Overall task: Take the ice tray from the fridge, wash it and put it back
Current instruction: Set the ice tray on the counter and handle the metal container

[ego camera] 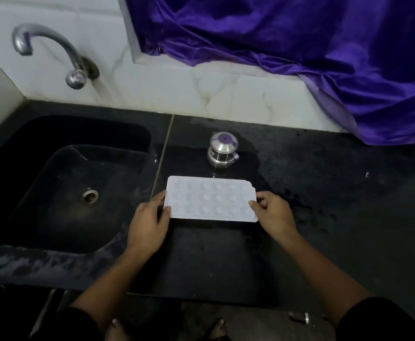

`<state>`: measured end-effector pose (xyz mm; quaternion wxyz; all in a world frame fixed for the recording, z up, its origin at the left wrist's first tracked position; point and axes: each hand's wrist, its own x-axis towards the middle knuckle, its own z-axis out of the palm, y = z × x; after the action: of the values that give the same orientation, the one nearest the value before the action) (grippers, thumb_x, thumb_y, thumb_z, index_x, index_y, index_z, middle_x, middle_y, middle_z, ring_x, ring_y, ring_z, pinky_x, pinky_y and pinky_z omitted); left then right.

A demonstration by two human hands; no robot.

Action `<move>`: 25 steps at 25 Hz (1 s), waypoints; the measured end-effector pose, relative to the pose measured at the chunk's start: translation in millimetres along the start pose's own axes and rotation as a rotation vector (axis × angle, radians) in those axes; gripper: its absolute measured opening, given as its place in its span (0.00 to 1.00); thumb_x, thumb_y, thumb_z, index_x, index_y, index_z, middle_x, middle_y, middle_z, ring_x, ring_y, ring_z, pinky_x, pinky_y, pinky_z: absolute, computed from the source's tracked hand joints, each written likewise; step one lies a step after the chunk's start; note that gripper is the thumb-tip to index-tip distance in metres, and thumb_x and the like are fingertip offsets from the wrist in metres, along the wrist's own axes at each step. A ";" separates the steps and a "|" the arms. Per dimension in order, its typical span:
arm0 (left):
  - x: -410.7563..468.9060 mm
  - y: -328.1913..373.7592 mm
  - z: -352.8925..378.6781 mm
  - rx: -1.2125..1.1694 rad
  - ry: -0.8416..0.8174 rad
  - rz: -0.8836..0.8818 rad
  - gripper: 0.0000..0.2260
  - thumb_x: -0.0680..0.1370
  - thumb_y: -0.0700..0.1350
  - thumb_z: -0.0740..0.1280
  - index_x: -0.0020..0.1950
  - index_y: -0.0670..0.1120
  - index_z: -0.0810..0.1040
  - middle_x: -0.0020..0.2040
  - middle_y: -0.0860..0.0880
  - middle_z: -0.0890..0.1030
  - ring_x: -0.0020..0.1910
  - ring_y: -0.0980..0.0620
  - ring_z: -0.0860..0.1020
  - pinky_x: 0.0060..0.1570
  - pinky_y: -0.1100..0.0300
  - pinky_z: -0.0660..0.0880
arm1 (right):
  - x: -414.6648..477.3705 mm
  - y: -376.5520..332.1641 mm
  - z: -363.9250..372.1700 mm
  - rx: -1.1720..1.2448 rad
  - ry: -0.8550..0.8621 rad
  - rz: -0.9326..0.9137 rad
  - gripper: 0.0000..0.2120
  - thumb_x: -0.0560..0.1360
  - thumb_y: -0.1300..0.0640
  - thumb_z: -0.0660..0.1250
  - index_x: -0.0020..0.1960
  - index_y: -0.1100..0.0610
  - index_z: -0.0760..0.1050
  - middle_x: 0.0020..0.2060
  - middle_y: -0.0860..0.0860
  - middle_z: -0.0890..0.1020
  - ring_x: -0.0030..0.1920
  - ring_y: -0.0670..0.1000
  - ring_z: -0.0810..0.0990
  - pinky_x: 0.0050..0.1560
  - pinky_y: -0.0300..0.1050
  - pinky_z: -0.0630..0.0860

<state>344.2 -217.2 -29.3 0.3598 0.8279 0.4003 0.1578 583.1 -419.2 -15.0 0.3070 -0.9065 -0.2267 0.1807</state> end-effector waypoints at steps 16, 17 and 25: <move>-10.5 -24.4 33.7 0.141 0.102 0.105 0.26 0.82 0.53 0.58 0.78 0.44 0.73 0.69 0.46 0.78 0.68 0.45 0.71 0.69 0.42 0.70 | 64.7 -51.8 8.2 0.428 0.003 -0.048 0.17 0.79 0.45 0.73 0.61 0.56 0.79 0.53 0.50 0.83 0.52 0.49 0.83 0.53 0.47 0.81; -11.0 -25.1 34.0 0.137 0.109 0.106 0.26 0.82 0.53 0.58 0.78 0.45 0.73 0.69 0.46 0.78 0.68 0.46 0.71 0.70 0.42 0.70 | 72.3 -59.6 11.5 0.509 0.002 -0.020 0.17 0.79 0.44 0.72 0.59 0.55 0.77 0.51 0.50 0.83 0.52 0.51 0.84 0.53 0.49 0.82; -10.4 -28.7 34.8 0.141 0.112 0.127 0.27 0.81 0.57 0.58 0.78 0.46 0.75 0.69 0.47 0.78 0.68 0.46 0.71 0.69 0.41 0.71 | 106.7 -70.4 22.2 0.608 -0.097 -0.012 0.16 0.84 0.54 0.65 0.50 0.68 0.77 0.41 0.54 0.81 0.40 0.48 0.80 0.38 0.42 0.80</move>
<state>341.0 -229.6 -73.8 0.2671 0.8648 0.3765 0.1977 640.3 -303.1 -6.7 0.5540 -0.7621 -0.1820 0.2814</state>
